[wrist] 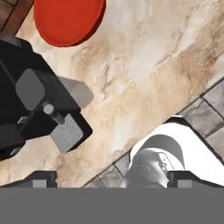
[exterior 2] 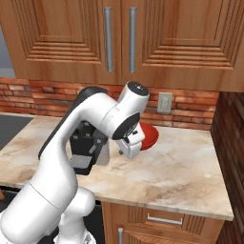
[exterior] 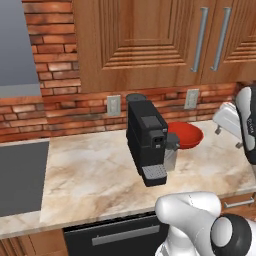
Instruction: Place the two vegetables and bowl onto the tray for setting up a vegetable dip station.
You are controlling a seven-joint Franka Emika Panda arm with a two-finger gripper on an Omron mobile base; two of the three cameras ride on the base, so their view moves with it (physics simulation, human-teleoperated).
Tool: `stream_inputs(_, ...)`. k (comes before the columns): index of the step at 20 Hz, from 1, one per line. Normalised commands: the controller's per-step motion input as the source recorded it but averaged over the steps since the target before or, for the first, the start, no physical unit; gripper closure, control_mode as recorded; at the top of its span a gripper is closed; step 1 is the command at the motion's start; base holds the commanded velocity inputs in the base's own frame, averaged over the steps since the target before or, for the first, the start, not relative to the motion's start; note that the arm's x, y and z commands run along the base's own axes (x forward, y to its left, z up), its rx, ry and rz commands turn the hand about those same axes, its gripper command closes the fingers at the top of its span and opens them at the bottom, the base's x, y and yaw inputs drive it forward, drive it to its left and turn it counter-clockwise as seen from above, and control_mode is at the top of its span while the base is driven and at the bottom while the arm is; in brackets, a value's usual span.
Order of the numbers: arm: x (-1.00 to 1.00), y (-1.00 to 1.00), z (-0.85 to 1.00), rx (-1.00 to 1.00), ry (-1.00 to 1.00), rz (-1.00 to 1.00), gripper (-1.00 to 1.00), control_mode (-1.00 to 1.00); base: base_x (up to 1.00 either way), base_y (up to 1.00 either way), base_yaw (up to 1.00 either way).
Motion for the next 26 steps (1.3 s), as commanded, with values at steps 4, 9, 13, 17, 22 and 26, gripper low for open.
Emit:
stream_inputs(4,0.62,-0.09,-0.37,0.05,0.00,-0.16,-1.00,-1.00,0.00,0.00,0.00)
stream_inputs(9,0.46,-0.10,-0.38,0.01,0.00,-0.14,-1.00,-1.00,0.00,0.00,0.00)
stream_inputs(13,0.45,-0.18,-0.31,0.00,0.00,-0.13,-1.00,-1.00,0.00,0.00,0.00)
stream_inputs(17,0.52,-0.22,-0.26,0.01,0.00,-0.14,-1.00,-1.00,0.00,0.00,0.00)
stream_inputs(22,0.52,-0.15,-0.22,0.01,-0.02,-0.12,-1.00,-1.00,0.00,0.00,0.00)
stream_inputs(26,0.40,-0.09,-0.20,0.00,-0.03,-0.10,-1.00,-1.00,0.00,0.00,0.00)
